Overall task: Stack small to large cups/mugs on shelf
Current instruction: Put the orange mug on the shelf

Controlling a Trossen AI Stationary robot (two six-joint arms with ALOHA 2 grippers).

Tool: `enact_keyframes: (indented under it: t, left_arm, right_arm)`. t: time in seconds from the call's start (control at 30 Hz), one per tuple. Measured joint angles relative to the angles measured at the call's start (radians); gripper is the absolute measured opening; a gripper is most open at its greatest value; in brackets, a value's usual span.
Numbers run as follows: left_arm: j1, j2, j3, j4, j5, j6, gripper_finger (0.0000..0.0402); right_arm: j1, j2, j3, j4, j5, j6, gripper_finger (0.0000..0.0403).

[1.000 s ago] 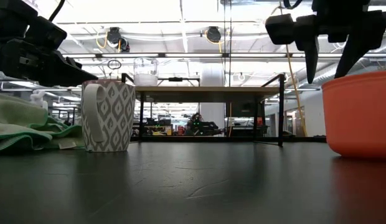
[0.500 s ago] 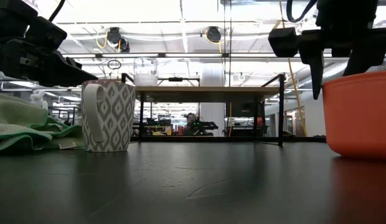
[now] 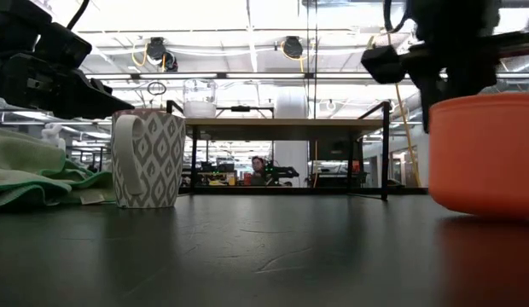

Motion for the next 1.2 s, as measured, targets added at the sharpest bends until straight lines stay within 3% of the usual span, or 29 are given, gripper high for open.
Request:
enact_keyframes:
  t: [0.3, 0.53, 0.87, 1.2]
  left_arm:
    - [0.000, 0.000, 0.000, -0.002, 0.000, 0.002, 0.0031]
    - [0.000, 0.000, 0.000, -0.008, 0.001, 0.002, 0.0031]
    - [0.000, 0.000, 0.000, -0.008, 0.001, 0.005, 0.0031]
    - [0.000, 0.000, 0.000, -0.030, 0.002, 0.005, 0.0031]
  right_arm:
    - [-0.094, 0.002, 0.022, 0.051, -0.038, 0.222, 0.0001]
    - [-0.127, 0.002, 0.113, 0.016, -0.045, 0.444, 0.0001]
    - [-0.152, 0.041, 0.314, -0.200, -0.022, 0.470, 0.0001]
    - [-0.214, 0.072, 0.334, -0.254, -0.012, 0.482, 0.0000]
